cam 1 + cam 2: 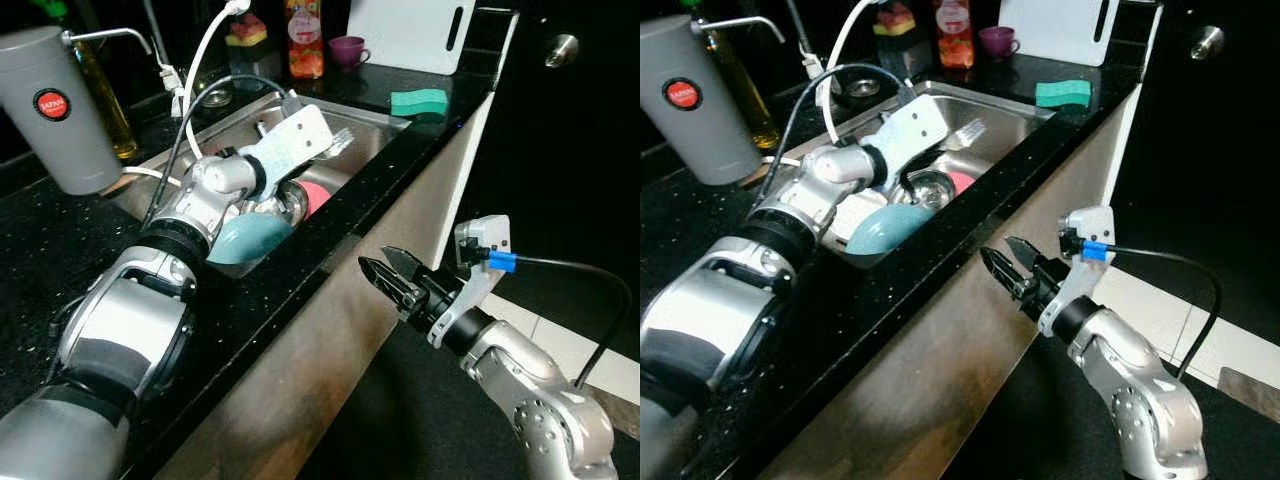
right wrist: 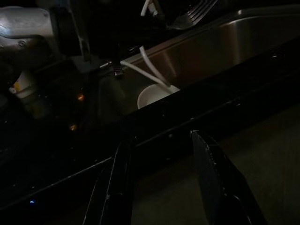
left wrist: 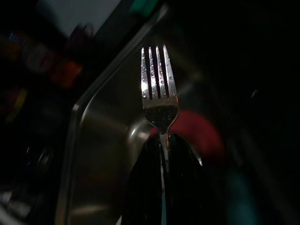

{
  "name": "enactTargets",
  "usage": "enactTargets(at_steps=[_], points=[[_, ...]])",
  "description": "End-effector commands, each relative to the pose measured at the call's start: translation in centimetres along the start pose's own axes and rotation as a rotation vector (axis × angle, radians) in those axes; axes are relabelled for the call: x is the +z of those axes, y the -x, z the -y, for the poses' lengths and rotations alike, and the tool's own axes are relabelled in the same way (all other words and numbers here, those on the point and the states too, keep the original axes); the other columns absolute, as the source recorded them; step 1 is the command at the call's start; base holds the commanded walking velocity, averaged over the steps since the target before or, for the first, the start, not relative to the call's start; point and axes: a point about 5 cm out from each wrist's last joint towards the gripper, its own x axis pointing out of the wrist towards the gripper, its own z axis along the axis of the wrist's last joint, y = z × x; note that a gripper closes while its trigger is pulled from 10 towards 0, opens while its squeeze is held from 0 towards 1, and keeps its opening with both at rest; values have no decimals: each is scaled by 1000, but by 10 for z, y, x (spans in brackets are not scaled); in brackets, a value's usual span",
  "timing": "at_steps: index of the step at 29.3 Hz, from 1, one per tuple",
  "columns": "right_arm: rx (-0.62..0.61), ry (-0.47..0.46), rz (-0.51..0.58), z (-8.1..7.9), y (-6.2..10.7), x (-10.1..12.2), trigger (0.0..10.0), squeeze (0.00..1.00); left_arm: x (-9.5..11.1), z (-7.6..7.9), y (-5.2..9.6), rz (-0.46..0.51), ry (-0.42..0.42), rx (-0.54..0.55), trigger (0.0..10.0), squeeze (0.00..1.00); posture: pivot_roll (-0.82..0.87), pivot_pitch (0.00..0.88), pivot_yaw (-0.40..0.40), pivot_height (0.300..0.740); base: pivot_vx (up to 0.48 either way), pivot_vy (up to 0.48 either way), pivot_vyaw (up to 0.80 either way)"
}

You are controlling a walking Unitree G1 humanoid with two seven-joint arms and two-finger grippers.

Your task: Kitchen organization

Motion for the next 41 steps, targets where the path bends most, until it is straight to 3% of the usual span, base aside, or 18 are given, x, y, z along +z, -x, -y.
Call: enactTargets(at_steps=[1, 6, 7, 8, 9, 17, 19, 21, 22, 24, 26, 27, 28, 29, 31, 33, 36, 41], points=[[11, -13, -12, -4, 2, 1, 10000, 0, -11, -6, 4, -61, -21, 49, 10000, 0, -96, 70, 116, 740, 0, 0, 0], [34, -21, -20, -10, 2, 1, 10000, 0, -22, -7, 7, -108, 5, 96, 10000, 0, -107, 72, 113, 740, 0, 0, 0], [47, -24, -22, -12, 2, 1, 10000, 0, -26, -6, 8, -118, 21, 99, 10000, 388, -108, 71, 113, 740, 0, 0, 0], [55, -26, -22, -14, 1, 1, 10000, 0, -28, -5, 8, -124, 31, 101, 10000, 388, -109, 70, 113, 740, 0, 0, 0], [64, -27, -21, -16, 1, 2, 10000, 0, -30, -4, 9, -130, 45, 102, 10000, 1000, -111, 66, 114, 740, 0, 0, 0], [84, -24, -5, -17, -7, 5, 10000, 0, -37, -5, 11, -145, 84, 130, 10000, 1000, -111, 36, 115, 740, 0, 0, 0], [88, -23, 3, -16, -9, 7, 10000, 0, -28, -13, 11, -102, 92, 149, 10000, 1000, -106, 26, 113, 740, 0, 0, 0], [92, -25, 11, -16, -11, 7, 10000, 0, -13, -26, 12, -14, 164, 178, 10000, 1000, -97, 16, 111, 740, 0, 0, 0], [97, -27, 16, -16, -13, 7, 10000, 0, -3, -34, 13, 62, 250, 189, 10000, 0, -83, 2, 108, 740, 0, 0, 0], [100, -28, 18, -16, -14, 7, 10000, 0, 4, -39, 14, 115, 307, 194, 10000, 0, -83, 2, 108, 740, 0, 0, 0], [110, -34, 26, -17, -18, 5, 10000, 0, 19, -50, 18, 259, 431, 184, 10000, 0, -63, 0, 98, 740, 0, 0, 0], [110, -34, 26, -17, -18, 5, 10000, 0, 19, -50, 18, 259, 431, 184, 10000, 0, -63, 0, 98, 740, 0, 0, 0], [122, -43, 35, -18, -23, 4, 10000, 0, 29, -55, 25, 409, 514, 165, 10000, 0, -44, 0, 85, 740, 0, 0, 0], [122, -43, 35, -18, -23, 4, 10000, 0, 29, -55, 25, 409, 514, 165, 10000, 0, -44, 0, 85, 740, 0, 0, 0], [150, -71, 54, -21, -32, 1, 10000, 0, 44, -44, 52, 630, 554, 192, 10000, 0, 1, 0, 57, 740, 0, 0, 0], [150, -71, 54, -21, -32, 1, 10000, 0, 44, -44, 52, 630, 554, 192, 10000, 0, 1, 0, 57, 740, 0, 0, 0], [176, -96, 61, -22, -42, -5, 10000, 0, 44, -12, 75, 643, 596, 289, 10000, 0, 45, 0, 28, 740, 0, 0, 0], [174, -98, 69, -17, -52, -8, 10000, 0, 32, 12, 93, 608, 734, 391, 10000, 0, 91, 0, 5, 740, 0, 0, 0]])
